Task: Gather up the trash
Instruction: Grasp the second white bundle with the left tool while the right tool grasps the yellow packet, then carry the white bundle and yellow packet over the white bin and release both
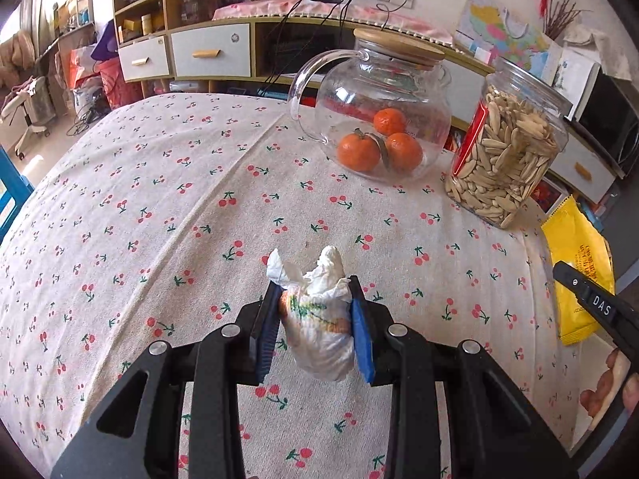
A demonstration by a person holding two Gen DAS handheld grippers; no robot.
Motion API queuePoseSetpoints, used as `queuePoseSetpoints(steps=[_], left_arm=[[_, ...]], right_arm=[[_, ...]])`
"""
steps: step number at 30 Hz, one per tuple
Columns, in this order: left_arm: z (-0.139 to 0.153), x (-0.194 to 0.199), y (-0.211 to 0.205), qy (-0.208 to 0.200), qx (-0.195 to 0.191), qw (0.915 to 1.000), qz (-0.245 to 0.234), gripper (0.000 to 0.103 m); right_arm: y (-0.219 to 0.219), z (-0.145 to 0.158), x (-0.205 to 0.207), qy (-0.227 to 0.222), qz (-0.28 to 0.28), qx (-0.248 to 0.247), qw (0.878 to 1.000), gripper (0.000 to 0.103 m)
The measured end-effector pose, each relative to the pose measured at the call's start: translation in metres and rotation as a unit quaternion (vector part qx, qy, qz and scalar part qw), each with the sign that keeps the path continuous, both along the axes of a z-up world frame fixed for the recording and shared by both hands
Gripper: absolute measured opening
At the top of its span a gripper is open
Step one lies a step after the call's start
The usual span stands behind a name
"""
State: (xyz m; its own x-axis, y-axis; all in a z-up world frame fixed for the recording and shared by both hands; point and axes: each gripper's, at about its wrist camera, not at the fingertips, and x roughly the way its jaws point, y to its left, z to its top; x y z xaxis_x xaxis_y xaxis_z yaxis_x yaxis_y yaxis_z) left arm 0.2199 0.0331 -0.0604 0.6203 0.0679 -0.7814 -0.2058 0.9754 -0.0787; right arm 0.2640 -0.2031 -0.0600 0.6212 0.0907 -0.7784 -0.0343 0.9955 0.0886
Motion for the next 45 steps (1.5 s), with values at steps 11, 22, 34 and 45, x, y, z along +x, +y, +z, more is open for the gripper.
queuePoseSetpoints(steps=[11,22,34,45], left_arm=[[0.019,-0.063,0.021,-0.01,0.01,0.9995,0.026,0.033],[0.045,-0.111,0.012,-0.032,-0.005,0.9989,0.034,0.033],[0.08,-0.137,-0.048,-0.072,-0.001,0.9973,-0.01,0.033],[0.087,-0.141,-0.111,-0.083,0.002,0.9944,-0.066,0.033]], right_arm=[[0.016,0.05,-0.068,-0.055,0.051,-0.017,0.997,0.003],[0.006,0.091,-0.137,-0.085,0.051,-0.04,0.994,0.003],[-0.044,0.102,-0.192,-0.134,0.016,-0.086,0.987,0.003],[-0.099,0.095,-0.205,-0.141,-0.051,-0.085,0.985,0.003]])
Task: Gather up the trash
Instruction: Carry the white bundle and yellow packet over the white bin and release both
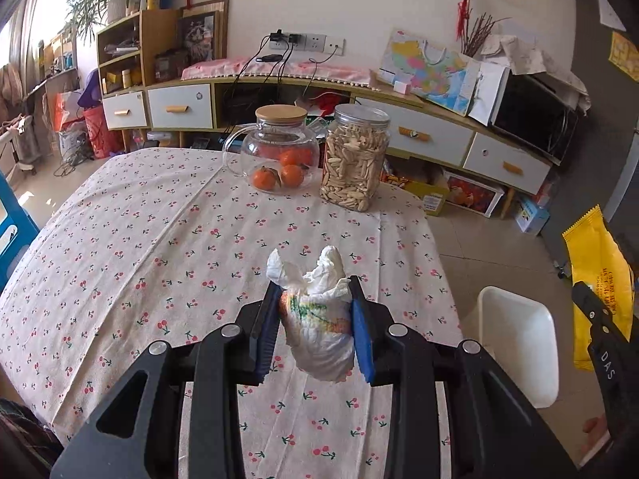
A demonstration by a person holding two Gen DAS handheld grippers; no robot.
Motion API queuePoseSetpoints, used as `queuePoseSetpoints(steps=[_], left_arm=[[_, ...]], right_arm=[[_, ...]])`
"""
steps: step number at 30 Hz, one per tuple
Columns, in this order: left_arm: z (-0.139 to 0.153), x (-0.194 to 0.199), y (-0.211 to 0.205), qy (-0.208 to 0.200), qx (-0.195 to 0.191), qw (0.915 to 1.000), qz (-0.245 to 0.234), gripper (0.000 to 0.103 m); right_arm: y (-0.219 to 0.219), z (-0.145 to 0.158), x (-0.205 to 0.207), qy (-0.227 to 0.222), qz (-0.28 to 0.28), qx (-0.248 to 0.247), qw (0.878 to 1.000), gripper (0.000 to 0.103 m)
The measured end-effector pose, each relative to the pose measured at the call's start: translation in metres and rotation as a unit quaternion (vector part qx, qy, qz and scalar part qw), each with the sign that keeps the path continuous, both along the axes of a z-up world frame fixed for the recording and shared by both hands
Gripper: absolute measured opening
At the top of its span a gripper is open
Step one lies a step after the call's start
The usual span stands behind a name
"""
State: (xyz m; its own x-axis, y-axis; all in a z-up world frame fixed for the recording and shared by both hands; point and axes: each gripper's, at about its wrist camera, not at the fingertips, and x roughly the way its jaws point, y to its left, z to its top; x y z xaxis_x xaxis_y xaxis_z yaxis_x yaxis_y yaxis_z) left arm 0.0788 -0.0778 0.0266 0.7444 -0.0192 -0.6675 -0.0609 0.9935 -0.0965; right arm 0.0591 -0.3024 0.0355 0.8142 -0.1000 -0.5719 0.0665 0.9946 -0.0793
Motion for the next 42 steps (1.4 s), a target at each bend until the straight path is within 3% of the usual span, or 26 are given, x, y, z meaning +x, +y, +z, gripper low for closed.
queuePoseSetpoints(steps=[7,16,19,21,23,25,27,32,35,42], left_arm=[[-0.008,0.007,-0.04,0.009,0.006,0.9993,-0.036,0.033],[-0.008,0.021,-0.093,0.008,0.022,0.9959,-0.087,0.033],[-0.006,0.026,-0.115,0.005,0.026,0.9939,-0.107,0.033],[-0.005,0.029,-0.13,0.003,0.029,0.9922,-0.121,0.033],[-0.005,0.033,-0.145,0.004,0.03,0.9905,-0.134,0.033],[-0.005,0.037,-0.159,0.007,0.026,0.989,-0.145,0.033],[-0.005,0.042,-0.173,0.011,0.017,0.9877,-0.155,0.033],[-0.004,0.048,-0.211,0.01,0.014,0.9817,-0.19,0.033],[-0.005,0.048,-0.234,0.011,0.013,0.9774,-0.211,0.033],[-0.014,0.051,-0.281,0.026,0.006,0.967,-0.254,0.034]], right_arm=[[-0.039,-0.001,-0.002,0.001,-0.052,0.0,0.999,0.004],[-0.107,-0.016,0.011,0.042,-0.146,0.01,0.988,0.005],[-0.122,-0.022,0.017,0.054,-0.166,0.021,0.984,0.01],[-0.131,-0.027,0.022,0.068,-0.177,0.029,0.981,0.019],[-0.142,-0.029,0.025,0.073,-0.198,0.038,0.977,0.038],[-0.153,-0.025,0.023,0.068,-0.219,0.05,0.972,0.048],[-0.164,-0.021,0.018,0.055,-0.245,0.056,0.966,0.066],[-0.187,-0.011,0.0,0.029,-0.304,0.048,0.951,0.086],[-0.199,-0.006,-0.014,0.013,-0.341,0.037,0.939,0.095],[-0.236,-0.002,-0.037,0.002,-0.417,0.042,0.908,0.096]])
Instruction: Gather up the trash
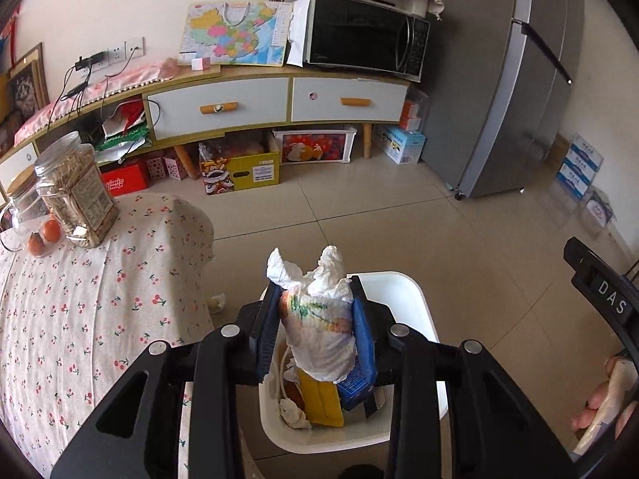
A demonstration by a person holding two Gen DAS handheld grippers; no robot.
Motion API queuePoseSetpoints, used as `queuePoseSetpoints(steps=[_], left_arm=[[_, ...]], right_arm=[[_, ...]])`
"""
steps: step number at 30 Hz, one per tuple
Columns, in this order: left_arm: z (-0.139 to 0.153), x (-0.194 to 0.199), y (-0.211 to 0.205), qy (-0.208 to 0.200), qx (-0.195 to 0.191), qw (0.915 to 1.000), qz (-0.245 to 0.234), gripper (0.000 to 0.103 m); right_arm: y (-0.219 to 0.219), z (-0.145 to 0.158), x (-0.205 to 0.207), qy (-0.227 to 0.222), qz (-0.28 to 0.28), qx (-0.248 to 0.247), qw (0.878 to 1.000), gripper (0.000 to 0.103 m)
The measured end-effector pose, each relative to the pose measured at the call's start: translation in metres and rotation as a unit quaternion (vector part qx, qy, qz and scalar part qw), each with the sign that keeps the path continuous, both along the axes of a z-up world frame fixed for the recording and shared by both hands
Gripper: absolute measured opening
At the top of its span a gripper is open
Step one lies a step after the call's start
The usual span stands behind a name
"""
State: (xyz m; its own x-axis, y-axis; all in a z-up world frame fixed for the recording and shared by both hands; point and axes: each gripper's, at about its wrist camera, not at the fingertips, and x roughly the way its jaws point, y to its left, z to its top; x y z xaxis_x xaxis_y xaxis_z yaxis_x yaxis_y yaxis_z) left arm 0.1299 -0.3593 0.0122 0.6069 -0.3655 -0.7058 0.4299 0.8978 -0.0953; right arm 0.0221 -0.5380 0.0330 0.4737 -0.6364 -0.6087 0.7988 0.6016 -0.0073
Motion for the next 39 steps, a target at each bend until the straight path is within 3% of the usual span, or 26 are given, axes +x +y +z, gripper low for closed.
queuePoseSetpoints(steps=[1,2,4,6,14,17,23,27,30,34,39], left_arm=[[-0.002,0.001,-0.006,0.005,0.0,1.0,-0.006,0.036],[-0.005,0.003,-0.011,0.012,0.004,0.9999,-0.01,0.049],[-0.008,0.005,-0.017,0.02,0.007,0.9997,-0.008,0.066],[-0.008,0.005,-0.02,0.023,0.009,0.9996,-0.011,0.066],[0.003,-0.004,0.004,0.004,0.013,0.9999,0.006,0.088],[0.01,-0.009,0.021,-0.017,0.017,0.9994,0.023,0.093],[0.021,-0.018,0.065,-0.039,0.002,0.9978,0.053,0.096],[0.021,-0.022,0.101,-0.046,0.018,0.9951,0.086,0.096],[0.018,-0.025,0.132,-0.045,0.026,0.9924,0.111,0.096],[0.013,-0.026,0.173,-0.039,0.034,0.9882,0.145,0.096],[0.005,-0.03,0.217,-0.031,0.039,0.9846,0.168,0.096]], right_arm=[[-0.004,-0.001,-0.002,-0.002,-0.005,0.008,1.0,0.096],[-0.008,-0.002,-0.004,-0.002,-0.011,0.014,1.0,0.096],[-0.011,-0.003,-0.007,-0.001,-0.015,0.015,1.0,0.096],[-0.007,-0.003,-0.007,0.001,-0.011,0.008,1.0,0.096],[0.031,0.009,-0.002,-0.018,0.047,-0.041,0.998,0.096],[0.048,0.014,-0.003,-0.034,0.068,-0.053,0.996,0.096],[0.078,0.021,-0.008,-0.087,0.107,-0.008,0.99,0.096],[0.111,0.013,0.007,-0.064,0.151,-0.002,0.986,0.096],[0.146,0.013,0.014,-0.051,0.188,-0.032,0.98,0.096],[0.181,0.016,0.017,-0.051,0.219,-0.064,0.972,0.096],[0.216,0.014,0.022,-0.051,0.243,-0.068,0.966,0.096]])
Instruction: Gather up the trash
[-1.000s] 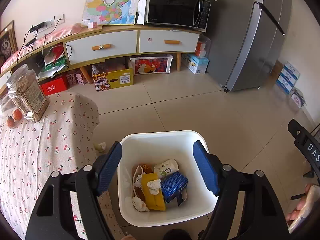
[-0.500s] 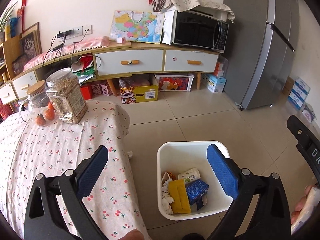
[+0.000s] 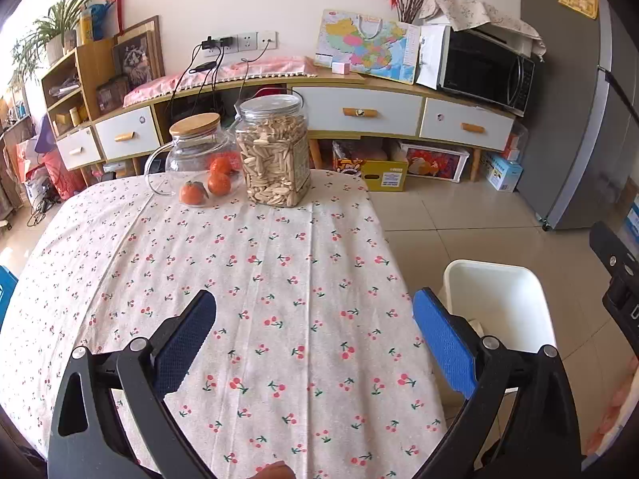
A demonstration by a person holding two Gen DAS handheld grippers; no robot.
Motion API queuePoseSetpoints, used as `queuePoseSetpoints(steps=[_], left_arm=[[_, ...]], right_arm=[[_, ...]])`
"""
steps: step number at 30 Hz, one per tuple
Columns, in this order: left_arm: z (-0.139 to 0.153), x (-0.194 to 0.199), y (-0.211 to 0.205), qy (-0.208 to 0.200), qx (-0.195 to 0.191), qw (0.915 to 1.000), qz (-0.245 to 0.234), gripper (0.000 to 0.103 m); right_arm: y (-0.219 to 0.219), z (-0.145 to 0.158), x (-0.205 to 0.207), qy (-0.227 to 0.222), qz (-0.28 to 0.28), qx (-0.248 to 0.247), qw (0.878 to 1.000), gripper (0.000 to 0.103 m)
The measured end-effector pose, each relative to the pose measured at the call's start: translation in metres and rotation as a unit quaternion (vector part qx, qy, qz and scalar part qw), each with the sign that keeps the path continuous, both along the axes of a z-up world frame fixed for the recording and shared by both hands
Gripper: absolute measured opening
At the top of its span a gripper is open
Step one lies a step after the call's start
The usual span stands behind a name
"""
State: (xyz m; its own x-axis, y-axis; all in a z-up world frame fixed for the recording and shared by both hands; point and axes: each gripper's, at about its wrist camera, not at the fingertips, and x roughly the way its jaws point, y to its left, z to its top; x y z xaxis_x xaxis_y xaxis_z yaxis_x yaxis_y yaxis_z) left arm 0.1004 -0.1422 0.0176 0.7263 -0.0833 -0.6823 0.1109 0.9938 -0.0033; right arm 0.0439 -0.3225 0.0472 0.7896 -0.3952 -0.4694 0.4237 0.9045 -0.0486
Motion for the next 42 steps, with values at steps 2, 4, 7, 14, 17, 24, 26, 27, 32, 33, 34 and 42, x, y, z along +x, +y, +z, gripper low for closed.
queuePoseSetpoints(steps=[2,4,7,14,17,24,26,27,32,33,34,42], left_arm=[[-0.003,0.001,0.014,0.002,0.002,1.0,0.008,0.096],[-0.006,0.002,0.028,0.004,0.001,0.9999,0.014,0.096],[-0.012,0.002,0.05,0.003,-0.001,0.9996,0.026,0.096],[-0.029,0.008,0.094,0.003,-0.009,0.998,0.062,0.096],[-0.032,0.012,0.105,0.022,-0.033,0.9971,0.065,0.096],[-0.032,0.01,0.107,0.023,-0.038,0.9972,0.06,0.096],[-0.032,0.011,0.104,0.023,-0.037,0.9972,0.061,0.096],[-0.032,0.01,0.103,0.022,-0.036,0.9972,0.062,0.096],[-0.034,0.012,0.101,0.029,-0.038,0.997,0.061,0.096],[-0.034,0.012,0.101,0.03,-0.039,0.9969,0.061,0.096],[-0.034,0.012,0.101,0.03,-0.039,0.9969,0.061,0.096],[-0.035,0.012,0.102,0.035,-0.043,0.9965,0.063,0.096]], right_arm=[[0.016,-0.005,0.005,0.007,0.016,-0.001,1.0,0.096],[0.034,-0.011,0.008,0.014,0.03,-0.007,0.999,0.096],[0.058,-0.017,0.011,0.015,0.046,-0.021,0.999,0.096],[0.086,-0.021,0.022,0.008,0.062,-0.032,0.998,0.096],[0.095,-0.023,0.025,0.005,0.075,-0.029,0.997,0.096],[0.104,-0.027,0.029,0.001,0.093,-0.034,0.995,0.096],[0.101,-0.029,0.033,0.009,0.094,-0.025,0.995,0.096],[0.1,-0.031,0.033,0.012,0.094,-0.021,0.995,0.096],[0.103,-0.034,0.036,0.014,0.101,-0.024,0.994,0.096],[0.104,-0.034,0.036,0.013,0.104,-0.027,0.994,0.096],[0.105,-0.034,0.035,0.013,0.106,-0.028,0.994,0.096],[0.105,-0.032,0.032,0.008,0.113,-0.033,0.993,0.096]])
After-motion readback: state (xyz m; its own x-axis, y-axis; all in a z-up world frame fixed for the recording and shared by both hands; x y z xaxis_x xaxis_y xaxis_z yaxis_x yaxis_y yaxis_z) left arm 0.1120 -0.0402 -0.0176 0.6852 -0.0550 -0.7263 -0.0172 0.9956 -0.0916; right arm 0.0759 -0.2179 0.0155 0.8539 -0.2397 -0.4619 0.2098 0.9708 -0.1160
